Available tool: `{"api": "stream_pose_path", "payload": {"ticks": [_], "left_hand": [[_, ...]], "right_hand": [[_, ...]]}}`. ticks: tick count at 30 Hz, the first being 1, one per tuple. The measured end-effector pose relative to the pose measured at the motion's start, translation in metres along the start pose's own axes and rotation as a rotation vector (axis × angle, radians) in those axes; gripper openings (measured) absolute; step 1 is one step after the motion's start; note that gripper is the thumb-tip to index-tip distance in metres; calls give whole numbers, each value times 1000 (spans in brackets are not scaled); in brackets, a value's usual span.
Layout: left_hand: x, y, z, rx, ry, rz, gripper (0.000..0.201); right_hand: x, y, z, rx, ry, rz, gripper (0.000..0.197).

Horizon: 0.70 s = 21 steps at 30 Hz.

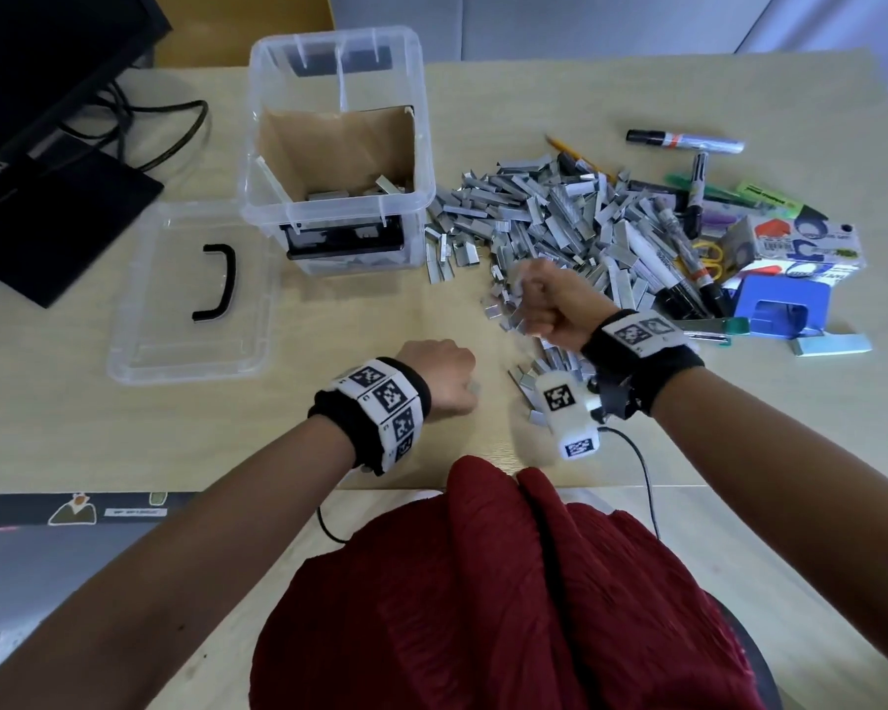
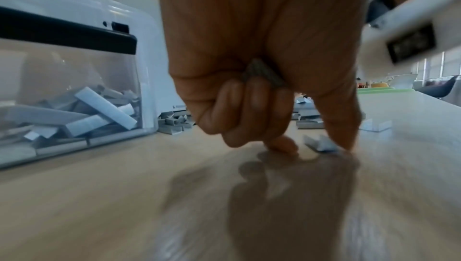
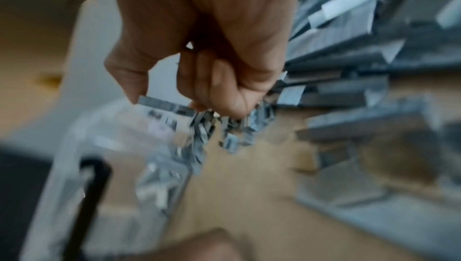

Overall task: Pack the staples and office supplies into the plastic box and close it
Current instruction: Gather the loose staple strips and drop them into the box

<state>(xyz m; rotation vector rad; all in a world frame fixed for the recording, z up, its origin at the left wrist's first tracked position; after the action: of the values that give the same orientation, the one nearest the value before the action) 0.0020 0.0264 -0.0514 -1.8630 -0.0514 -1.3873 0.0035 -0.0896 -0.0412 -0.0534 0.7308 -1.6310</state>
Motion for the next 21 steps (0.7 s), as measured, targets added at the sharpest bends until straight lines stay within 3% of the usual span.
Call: {"api": "stream_pose_path", "payload": {"ticks": [3,5,7,10,13,15,19,21], "left_hand": [[-2,5,7,9,-61,30,25],[-5,12,13,26,-245,57,30],[-6,17,21,55,-590,69,34],[-9,20,33,84,-1340,63,32],[1,20,44,71,-1815,-62,22],[8,22,46,36,-1985,-101,25],[26,25,39,-64,-2067,-81,48],[31,26,32,-61,-2041,-37,57]], "right_hand": [[-3,-3,9,44,310,134,31],[-7,-8,14,61,386,208,31],[-9,-10,15,50,433,261,36],[-11,-10,13,20,466,262,33],[-1,-9,6,-33,508,100,24],[14,-10,-3,-75,531,-58,42],[35,-20,-14,-153,592,-234,49],[46,-28,-17,-190,484,-289,42]]}}
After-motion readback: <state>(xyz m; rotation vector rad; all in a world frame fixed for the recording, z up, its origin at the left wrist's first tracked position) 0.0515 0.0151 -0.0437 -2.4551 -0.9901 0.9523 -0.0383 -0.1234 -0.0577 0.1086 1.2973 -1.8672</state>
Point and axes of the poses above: each hand's wrist, its own y-axis towards the middle knuckle, its own x-axis out of the back of the hand, z = x × y, the point moved 8 cm from there along y, towards the middle knuckle, and after that the axes turned 3 degrees about y, right-handed, at the moved point
